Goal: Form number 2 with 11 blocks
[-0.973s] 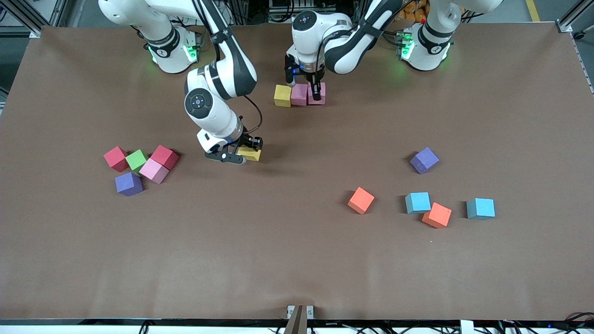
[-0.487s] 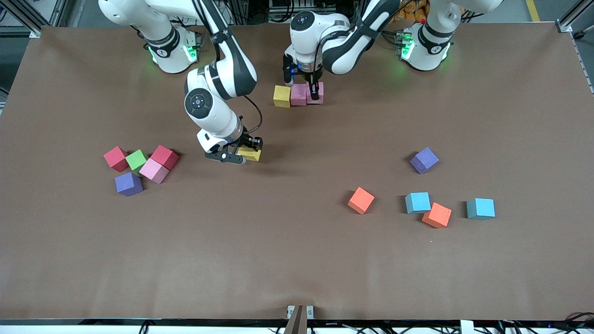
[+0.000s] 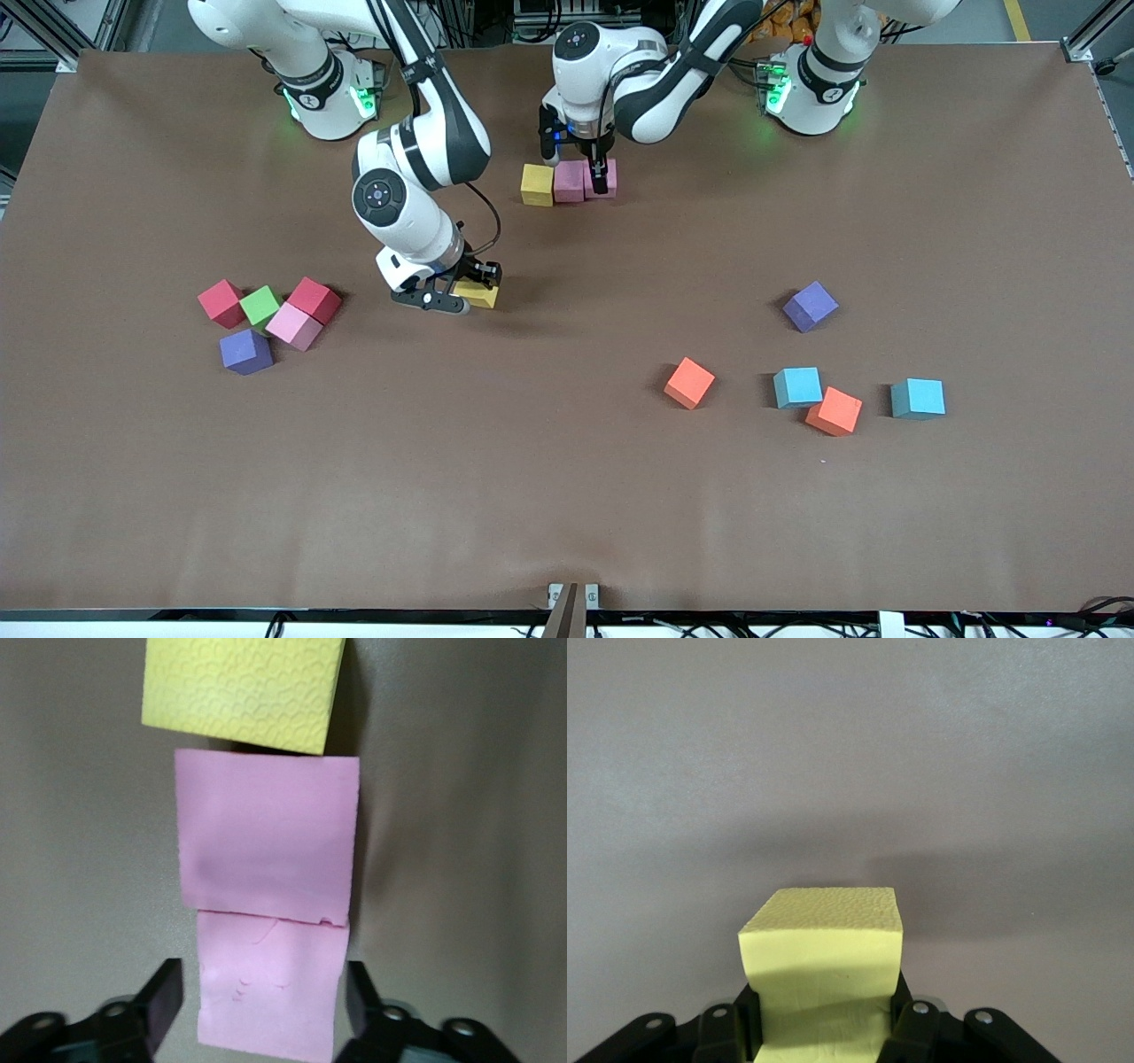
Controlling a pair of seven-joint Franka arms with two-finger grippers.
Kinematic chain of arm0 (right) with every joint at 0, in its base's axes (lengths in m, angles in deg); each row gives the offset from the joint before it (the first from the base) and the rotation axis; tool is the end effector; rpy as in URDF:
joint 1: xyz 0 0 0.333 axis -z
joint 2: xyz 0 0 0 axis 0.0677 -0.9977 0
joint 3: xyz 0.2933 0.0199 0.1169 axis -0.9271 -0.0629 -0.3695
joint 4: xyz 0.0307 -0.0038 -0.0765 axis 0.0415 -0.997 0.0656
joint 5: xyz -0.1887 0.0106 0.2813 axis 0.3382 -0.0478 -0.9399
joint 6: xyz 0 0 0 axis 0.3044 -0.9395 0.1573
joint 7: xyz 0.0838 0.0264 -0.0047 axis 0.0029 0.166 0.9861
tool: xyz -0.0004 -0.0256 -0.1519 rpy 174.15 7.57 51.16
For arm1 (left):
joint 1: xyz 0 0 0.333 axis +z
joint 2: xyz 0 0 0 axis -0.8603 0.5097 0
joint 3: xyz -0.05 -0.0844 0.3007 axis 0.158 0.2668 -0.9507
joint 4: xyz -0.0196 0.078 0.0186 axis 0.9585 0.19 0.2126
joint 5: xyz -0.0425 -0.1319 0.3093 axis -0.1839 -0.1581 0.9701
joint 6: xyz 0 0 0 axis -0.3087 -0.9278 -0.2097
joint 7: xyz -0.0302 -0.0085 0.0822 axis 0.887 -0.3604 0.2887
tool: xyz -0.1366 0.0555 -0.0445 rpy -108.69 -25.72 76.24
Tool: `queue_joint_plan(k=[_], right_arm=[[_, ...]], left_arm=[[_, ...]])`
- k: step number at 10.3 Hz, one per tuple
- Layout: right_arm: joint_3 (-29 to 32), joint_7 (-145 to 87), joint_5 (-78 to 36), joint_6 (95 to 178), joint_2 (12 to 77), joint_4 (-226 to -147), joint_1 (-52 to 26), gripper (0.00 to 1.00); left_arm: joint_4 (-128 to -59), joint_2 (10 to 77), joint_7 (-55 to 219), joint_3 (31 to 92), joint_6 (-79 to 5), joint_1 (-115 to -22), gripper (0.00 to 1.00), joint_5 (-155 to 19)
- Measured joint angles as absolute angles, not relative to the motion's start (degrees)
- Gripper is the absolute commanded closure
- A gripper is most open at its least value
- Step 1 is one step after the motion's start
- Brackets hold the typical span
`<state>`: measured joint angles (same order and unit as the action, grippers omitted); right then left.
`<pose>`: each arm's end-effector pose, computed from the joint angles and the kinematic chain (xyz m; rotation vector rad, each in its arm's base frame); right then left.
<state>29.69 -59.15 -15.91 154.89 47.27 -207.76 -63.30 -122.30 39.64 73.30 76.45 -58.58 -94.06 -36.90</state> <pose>0.4344 0.3229 0.2638 -2.9602 0.3473 0.1737 0.1900 -0.4537 0.2118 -2.2198 2.0941 0.1242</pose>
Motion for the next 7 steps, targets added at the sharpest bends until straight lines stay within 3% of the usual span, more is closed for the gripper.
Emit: queue_joint_plan(k=[3, 7], right_arm=[[29.69, -59.16, -15.91, 154.95, 47.25, -207.76, -63.30, 0.66], [29.55, -61.67, -16.00, 155.23, 47.23, -207.06, -63.31, 0.66]], left_arm=[[-121.78, 39.58, 73.36, 76.39, -58.25, -94.05, 0.00, -36.89], [-120.22, 35.38, 81.44, 77.01, -49.99, -94.06, 0.00, -36.72]])
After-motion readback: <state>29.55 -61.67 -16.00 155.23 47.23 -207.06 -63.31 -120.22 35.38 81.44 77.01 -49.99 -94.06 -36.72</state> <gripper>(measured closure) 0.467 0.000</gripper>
